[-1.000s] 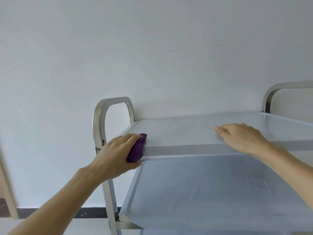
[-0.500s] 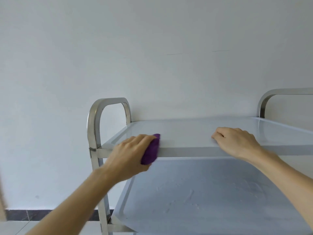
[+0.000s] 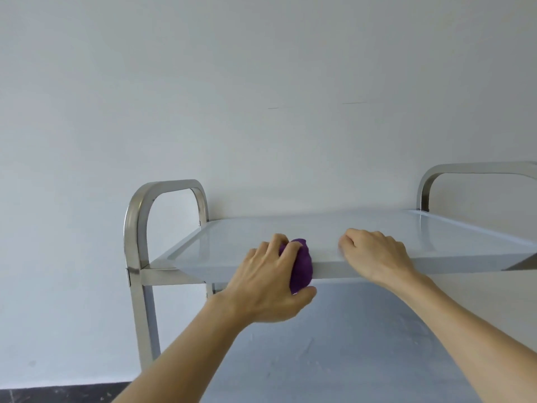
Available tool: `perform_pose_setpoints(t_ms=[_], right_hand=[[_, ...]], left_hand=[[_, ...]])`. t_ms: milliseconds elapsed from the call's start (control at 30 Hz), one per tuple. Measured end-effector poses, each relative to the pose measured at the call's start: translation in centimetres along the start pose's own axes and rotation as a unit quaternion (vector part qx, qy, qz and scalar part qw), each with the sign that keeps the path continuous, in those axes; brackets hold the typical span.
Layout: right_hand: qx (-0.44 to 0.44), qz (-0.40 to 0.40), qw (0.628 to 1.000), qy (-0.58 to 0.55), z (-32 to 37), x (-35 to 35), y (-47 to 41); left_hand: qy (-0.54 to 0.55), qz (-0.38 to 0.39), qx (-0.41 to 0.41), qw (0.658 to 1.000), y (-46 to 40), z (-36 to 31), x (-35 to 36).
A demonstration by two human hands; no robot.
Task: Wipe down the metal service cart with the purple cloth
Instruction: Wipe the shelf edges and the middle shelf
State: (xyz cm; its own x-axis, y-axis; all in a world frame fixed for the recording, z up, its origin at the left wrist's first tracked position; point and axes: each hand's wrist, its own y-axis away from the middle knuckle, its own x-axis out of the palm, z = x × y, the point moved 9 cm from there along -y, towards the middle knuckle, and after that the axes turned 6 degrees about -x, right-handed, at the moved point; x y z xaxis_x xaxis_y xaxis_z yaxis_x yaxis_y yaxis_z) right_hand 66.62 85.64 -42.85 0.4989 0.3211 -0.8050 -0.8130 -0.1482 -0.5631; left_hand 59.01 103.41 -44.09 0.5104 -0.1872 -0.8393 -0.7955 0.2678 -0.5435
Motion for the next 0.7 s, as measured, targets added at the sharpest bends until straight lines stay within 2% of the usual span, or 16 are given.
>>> perform_pose_setpoints(t_ms=[167, 333, 400, 467, 533, 600, 700], right_hand=[[-0.002, -0.003, 1.0, -0.008, -0.4, -0.1, 0.3], [-0.013, -0.002, 1.0, -0.005, 0.4, -0.3, 0.8], [-0.032, -0.001, 0.998, -0.048, 0.9, -0.6, 1.2], [-0.099, -0.025, 0.982, -0.159, 2.7, -1.8, 2.1], [-0.219, -0.025, 0.948, -0.23, 6.2, -2.9, 3.7], [-0.322, 0.009, 0.926, -0.194, 9.5, -2.7, 5.6], [-0.346, 0.075, 0.918, -0.18, 11.5, -1.4, 6.6]], left_hand=[[0.116, 0.155, 0.009, 0.981, -0.3, 1.5, 0.4], [0.157, 0.128, 0.002, 0.979, 0.4, 4.0, -1.7], [0.181, 0.125, -0.021, 0.975, 0.8, 5.0, -1.7], [0.179, 0.117, -0.034, 0.976, 1.1, 5.3, -1.5], [0.171, 0.11, -0.038, 0.978, 1.0, 5.3, -1.4], [0.169, 0.115, -0.049, 0.978, 0.9, 5.6, -1.2], [0.159, 0.126, -0.063, 0.977, 1.0, 6.2, -1.0]])
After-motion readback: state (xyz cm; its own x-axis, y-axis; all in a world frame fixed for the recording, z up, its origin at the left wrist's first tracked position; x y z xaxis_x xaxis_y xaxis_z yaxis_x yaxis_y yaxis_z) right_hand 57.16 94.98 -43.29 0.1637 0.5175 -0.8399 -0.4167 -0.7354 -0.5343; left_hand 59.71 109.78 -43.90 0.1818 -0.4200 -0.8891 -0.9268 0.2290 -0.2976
